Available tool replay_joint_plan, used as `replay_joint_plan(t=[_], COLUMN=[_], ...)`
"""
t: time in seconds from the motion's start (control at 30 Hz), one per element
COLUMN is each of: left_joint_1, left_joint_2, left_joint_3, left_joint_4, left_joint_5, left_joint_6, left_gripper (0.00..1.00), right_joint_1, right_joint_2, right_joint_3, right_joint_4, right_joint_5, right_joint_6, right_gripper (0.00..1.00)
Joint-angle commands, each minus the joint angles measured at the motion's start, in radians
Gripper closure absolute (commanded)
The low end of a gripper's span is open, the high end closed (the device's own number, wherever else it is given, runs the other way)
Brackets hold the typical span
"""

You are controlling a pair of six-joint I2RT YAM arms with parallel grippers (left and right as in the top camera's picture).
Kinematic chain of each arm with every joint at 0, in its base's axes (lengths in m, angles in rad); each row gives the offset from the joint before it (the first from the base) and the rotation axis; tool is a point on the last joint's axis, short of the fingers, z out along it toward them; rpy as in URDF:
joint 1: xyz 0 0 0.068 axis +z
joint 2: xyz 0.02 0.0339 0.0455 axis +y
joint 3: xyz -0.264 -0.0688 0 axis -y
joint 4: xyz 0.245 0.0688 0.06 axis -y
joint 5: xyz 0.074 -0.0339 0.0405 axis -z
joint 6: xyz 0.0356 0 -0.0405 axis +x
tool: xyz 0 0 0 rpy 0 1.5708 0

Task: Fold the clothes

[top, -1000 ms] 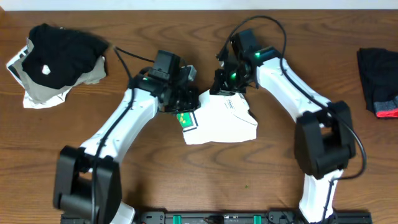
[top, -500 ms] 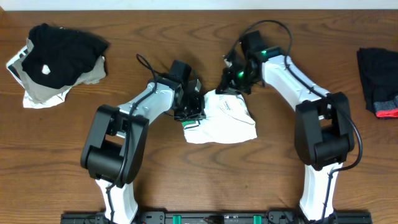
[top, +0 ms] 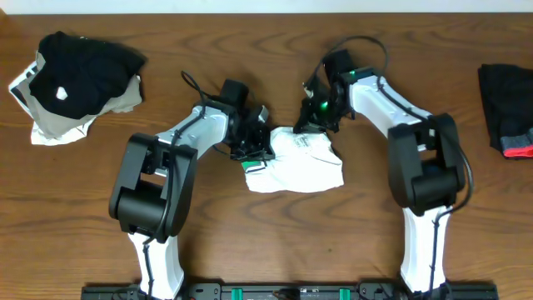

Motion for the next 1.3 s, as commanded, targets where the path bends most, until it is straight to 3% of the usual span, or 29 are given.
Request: replay_joint_plan(t=[0.0, 0.13, 0.47, 0.8, 0.97, 1.1, 1.23, 1.27], left_joint_1=[0.044, 0.112, 0.22, 0.219, 0.215, 0.195, 0.146, 0.13], left_joint_2=[0.067, 0.067, 0.066, -0.008, -0.101, -0.147, -0.148, -0.148], left_joint_3=[-0.038, -0.038, 0.033, 0.233, 0.234, 0.233, 0.207, 0.191], left_joint_4=[-0.063, -0.117, -0.29, -0.542, -0.602, -0.679, -0.725, -0.724], left_joint_5=[-0.122, -0.122, -0.122, -0.129, -0.114, -0.08, -0.053, -0.053], left_joint_6=[0.135, 0.234, 0.402, 0.41, 0.386, 0.349, 0.35, 0.349], left_gripper=[0.94, 0.95, 0.85, 0.85, 0.83, 0.83, 0.83, 0.87], right_joint_1=[-0.018, -0.047, -0.128, -0.152, -0.117, -0.057, 0.011, 0.026], right_joint_2=[0.048, 0.047, 0.031, -0.198, -0.296, -0.294, -0.291, -0.291], right_joint_3=[-0.009, -0.008, 0.034, 0.169, 0.169, 0.16, 0.069, 0.035], right_joint_4=[-0.017, -0.04, -0.086, -0.282, -0.392, -0.472, -0.435, -0.418], right_joint_5=[0.114, 0.219, 0.22, 0.209, 0.176, 0.047, 0.003, -0.014], right_joint_6=[-0.005, -0.003, -0.003, -0.061, -0.087, -0.2, -0.221, -0.221], right_gripper=[0.99, 0.99, 0.99, 0.99, 0.98, 0.97, 0.99, 0.99])
